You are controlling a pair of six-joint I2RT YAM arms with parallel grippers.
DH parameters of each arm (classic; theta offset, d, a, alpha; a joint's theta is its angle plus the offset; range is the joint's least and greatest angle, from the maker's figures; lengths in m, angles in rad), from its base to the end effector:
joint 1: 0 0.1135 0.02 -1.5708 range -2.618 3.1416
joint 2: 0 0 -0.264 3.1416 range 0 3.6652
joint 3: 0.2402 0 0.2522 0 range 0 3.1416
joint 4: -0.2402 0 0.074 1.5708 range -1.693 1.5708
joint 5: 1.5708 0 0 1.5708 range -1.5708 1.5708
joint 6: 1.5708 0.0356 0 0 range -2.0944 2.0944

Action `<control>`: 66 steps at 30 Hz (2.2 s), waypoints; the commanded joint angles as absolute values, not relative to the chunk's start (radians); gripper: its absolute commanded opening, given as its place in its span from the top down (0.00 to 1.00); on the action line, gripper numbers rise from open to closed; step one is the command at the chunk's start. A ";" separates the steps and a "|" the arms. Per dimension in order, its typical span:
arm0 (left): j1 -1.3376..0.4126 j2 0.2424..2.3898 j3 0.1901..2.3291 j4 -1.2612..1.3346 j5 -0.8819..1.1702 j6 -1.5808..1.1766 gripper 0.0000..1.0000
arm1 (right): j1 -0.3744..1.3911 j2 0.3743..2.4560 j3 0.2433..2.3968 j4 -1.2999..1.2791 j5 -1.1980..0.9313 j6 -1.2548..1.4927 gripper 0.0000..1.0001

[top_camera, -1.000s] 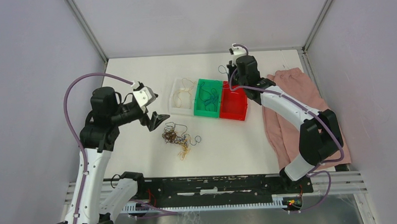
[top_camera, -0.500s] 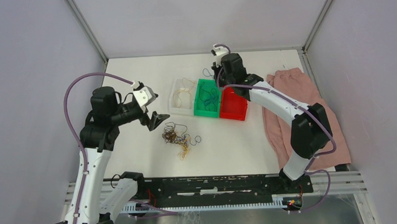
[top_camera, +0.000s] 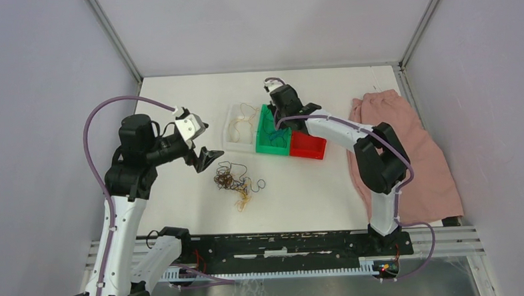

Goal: Untangle the cables

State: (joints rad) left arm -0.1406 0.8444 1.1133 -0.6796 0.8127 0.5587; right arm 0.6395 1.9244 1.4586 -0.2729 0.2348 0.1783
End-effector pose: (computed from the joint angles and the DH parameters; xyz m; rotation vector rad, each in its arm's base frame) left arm 0.1500 -0.0473 0.3945 1.0996 1.5258 -0.5158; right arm 0.3560 0.2545 0.2316 -0.4066 2.2532 0.1542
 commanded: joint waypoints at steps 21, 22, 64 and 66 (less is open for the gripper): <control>-0.138 0.965 1.173 -0.735 0.708 0.524 0.00 | 0.667 1.978 1.670 -0.330 0.439 0.179 0.51; -0.139 0.978 1.181 -0.747 0.705 0.522 0.01 | 0.667 1.962 1.673 -0.332 0.430 0.179 0.47; -0.137 0.974 1.133 -0.770 0.674 0.557 0.01 | 0.988 1.803 1.083 -0.097 -0.244 0.015 0.31; -0.136 0.971 1.136 -0.773 0.672 0.556 0.01 | 0.992 1.834 1.095 -0.102 -0.177 0.006 0.37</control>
State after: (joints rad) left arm -0.1406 0.9920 1.1080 -0.7742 0.6632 0.5507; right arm 0.9806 1.7855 1.0386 -0.1211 -0.2680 0.0715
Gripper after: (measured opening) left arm 0.993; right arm 0.687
